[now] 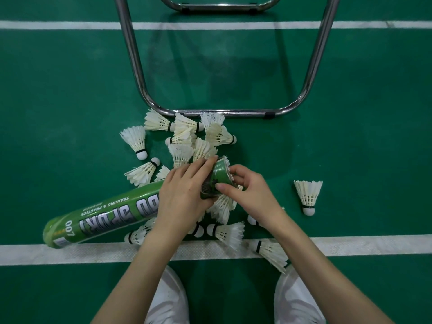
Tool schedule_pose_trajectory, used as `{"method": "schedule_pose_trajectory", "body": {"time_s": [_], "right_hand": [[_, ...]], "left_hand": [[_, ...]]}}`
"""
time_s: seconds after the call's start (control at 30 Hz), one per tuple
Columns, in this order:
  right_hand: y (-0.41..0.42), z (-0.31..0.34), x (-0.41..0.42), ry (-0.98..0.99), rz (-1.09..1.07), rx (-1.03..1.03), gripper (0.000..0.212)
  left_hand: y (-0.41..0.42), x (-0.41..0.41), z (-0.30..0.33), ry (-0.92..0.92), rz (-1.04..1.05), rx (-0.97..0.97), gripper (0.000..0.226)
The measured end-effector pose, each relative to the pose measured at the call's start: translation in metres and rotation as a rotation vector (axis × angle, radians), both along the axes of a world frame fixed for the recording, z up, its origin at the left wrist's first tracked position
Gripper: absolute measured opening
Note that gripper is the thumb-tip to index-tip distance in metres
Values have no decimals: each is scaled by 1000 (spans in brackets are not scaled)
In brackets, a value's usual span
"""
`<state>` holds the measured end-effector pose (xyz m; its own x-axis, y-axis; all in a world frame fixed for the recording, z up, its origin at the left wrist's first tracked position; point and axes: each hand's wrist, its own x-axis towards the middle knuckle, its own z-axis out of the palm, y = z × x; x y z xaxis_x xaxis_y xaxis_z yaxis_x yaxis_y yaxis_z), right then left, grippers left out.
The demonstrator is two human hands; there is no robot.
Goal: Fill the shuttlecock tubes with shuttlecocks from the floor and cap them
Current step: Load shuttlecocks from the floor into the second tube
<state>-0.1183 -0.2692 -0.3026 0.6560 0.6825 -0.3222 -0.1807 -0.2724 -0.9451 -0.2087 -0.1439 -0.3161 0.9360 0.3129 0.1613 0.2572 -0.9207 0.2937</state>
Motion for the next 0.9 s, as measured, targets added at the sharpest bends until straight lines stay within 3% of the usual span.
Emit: {"method": "schedule_pose_trajectory", "body": {"time_s": [0.43, 0.63, 0.73, 0.9], "right_hand": [[3, -6, 3, -49, 159, -136, 26], [-30, -1, 22, -54, 52, -118, 13], [-64, -6, 44, -178, -32, -214, 13], [-113, -26, 76, -458, -107, -600, 26]], "left_hand": [[-6, 2, -6, -5, -51, -18, 82], [-9, 3, -9, 26, -61, 3, 84], [-10, 3, -11, 42, -62, 14, 86], [-11, 2, -13, 66, -67, 15, 86]]}}
